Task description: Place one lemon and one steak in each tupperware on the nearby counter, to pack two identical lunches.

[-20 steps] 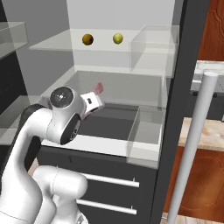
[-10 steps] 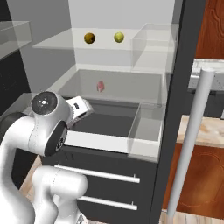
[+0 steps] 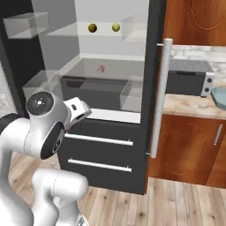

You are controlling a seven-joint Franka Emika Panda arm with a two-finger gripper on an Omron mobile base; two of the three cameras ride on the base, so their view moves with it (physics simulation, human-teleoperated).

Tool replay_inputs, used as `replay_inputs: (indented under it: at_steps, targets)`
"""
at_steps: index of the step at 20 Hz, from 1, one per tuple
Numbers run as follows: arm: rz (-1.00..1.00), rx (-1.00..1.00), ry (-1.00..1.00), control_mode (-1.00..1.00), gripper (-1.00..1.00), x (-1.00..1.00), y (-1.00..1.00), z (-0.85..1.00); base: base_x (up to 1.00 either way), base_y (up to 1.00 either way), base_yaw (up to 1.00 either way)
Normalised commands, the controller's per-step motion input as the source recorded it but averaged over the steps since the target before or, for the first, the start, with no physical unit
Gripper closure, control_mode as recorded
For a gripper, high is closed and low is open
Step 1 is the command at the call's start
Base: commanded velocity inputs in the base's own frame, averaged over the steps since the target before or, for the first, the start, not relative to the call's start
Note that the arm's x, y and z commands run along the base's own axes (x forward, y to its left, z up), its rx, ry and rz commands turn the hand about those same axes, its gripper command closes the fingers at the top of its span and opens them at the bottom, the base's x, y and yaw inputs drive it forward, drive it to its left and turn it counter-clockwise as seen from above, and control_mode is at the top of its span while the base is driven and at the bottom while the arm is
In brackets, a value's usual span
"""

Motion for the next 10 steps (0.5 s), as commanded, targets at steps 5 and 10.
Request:
replay_inputs:
  at_steps: [5,10]
  targets:
    - [0.0,0.0,0.0,1.0,1.0,0.0,0.0,0.0,-0.22,-1.0,0.0]
    - [0.0,0.0,0.0,1.0,1.0,0.0,0.0,0.0,0.0,-1.0,0.0]
